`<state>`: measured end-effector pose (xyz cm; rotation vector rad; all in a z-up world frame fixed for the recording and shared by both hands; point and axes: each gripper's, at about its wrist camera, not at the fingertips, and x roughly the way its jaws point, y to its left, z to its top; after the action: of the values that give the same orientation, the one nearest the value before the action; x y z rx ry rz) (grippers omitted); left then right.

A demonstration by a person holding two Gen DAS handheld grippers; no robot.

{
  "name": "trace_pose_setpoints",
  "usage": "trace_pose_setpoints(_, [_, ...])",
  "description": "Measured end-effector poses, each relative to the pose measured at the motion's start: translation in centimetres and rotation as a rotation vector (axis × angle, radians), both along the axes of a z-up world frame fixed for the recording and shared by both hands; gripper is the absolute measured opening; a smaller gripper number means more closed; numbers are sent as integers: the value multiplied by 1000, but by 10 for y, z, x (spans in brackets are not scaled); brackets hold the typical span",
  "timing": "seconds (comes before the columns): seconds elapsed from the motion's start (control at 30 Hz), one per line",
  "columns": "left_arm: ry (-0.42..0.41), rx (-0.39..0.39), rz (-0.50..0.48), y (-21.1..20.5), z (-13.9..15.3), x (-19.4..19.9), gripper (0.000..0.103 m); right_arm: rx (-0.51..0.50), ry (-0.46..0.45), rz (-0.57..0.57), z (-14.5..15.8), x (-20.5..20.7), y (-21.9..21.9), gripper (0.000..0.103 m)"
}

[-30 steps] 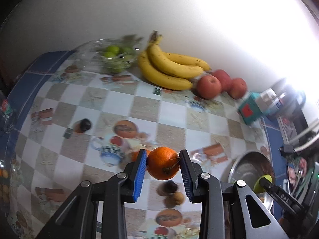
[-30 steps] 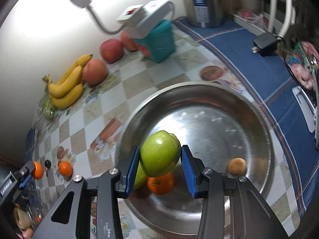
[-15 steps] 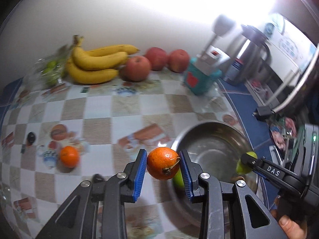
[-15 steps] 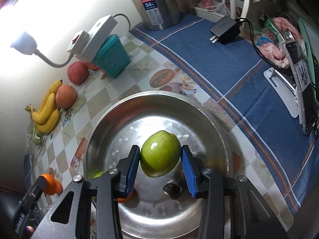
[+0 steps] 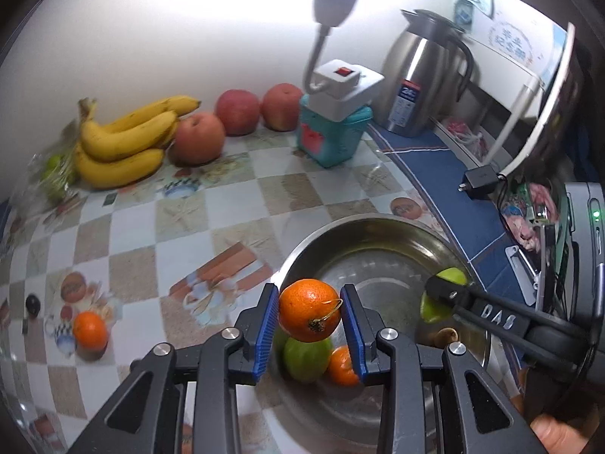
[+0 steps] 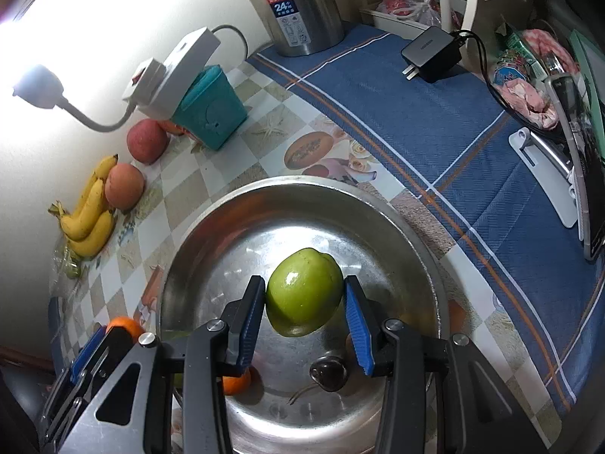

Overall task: Organize fruits
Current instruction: 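Lower the orange and green apple into the basin and open both grippers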

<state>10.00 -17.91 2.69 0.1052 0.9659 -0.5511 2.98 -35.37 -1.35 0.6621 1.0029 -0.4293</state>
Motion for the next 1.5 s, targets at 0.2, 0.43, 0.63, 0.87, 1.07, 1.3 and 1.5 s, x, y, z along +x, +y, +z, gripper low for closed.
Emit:
trace_pose_setpoints(0.2, [-19,30,-37,-20,-5,8,36,-26,21,6,-4,6,0,44])
trace_pose_setpoints(0.43, [-23,55,-59,-37,-18,15,36,-39,32,17,-8,11,1,44])
trace_pose_setpoints(0.63, [8,54,-45,-37,-36,15,36,-37,51,12,-13,12,-1,44])
trace_pose_setpoints(0.87, [32,60,-34,-35,-46,17,36,-42,70,13,-18,15,0,44])
trace_pose_setpoints(1.07, [37,69,-37,-35,-48,16,37,-39,79,15,-21,15,0,44])
trace_pose_setpoints(1.3, [47,78,-32,-35,-51,18,37,-37,91,15,-25,17,1,44])
trace_pose_setpoints(1.5, [47,69,-28,-33,-48,18,41,-51,102,13,-25,17,1,44])
